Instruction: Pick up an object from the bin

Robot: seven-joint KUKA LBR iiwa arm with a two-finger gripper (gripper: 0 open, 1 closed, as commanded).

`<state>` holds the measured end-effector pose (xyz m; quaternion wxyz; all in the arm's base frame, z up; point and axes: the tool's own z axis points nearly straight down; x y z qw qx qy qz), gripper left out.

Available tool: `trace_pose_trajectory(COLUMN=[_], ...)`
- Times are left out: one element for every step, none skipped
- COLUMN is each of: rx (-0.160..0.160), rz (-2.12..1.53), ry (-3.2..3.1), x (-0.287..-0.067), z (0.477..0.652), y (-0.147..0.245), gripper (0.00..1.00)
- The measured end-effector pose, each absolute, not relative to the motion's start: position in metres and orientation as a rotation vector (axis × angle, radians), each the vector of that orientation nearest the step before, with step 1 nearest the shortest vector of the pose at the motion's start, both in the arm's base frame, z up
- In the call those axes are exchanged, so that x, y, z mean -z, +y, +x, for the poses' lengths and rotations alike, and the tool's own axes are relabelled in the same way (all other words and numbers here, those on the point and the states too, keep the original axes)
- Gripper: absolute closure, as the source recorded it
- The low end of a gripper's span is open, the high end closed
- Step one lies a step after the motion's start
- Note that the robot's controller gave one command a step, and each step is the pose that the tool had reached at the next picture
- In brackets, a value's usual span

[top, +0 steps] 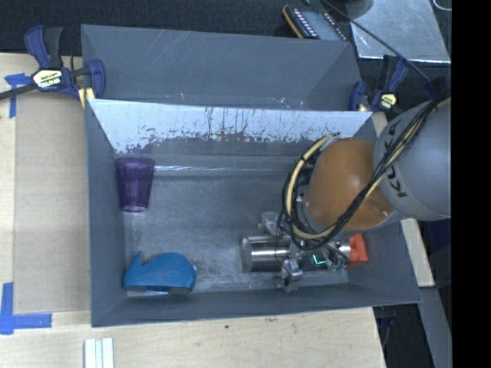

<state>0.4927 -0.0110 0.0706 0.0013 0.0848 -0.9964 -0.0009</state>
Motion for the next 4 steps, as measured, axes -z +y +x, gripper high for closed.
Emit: trace_pose_trajectory(rx=[0.003, 0.003, 0.003, 0.003], rz=[0.265, 0.267, 0.266, 0.267], ry=[-3.128, -3.128, -3.127, -3.128], x=[-0.0708, -0.0707, -0.0707, -0.0706], z=[0.4925, 0.4928, 0.4922, 0.4927], y=[-0.011, -0.0109, -0.0109, -0.0108], gripper=[1.0, 0.0, 1.0, 0.0])
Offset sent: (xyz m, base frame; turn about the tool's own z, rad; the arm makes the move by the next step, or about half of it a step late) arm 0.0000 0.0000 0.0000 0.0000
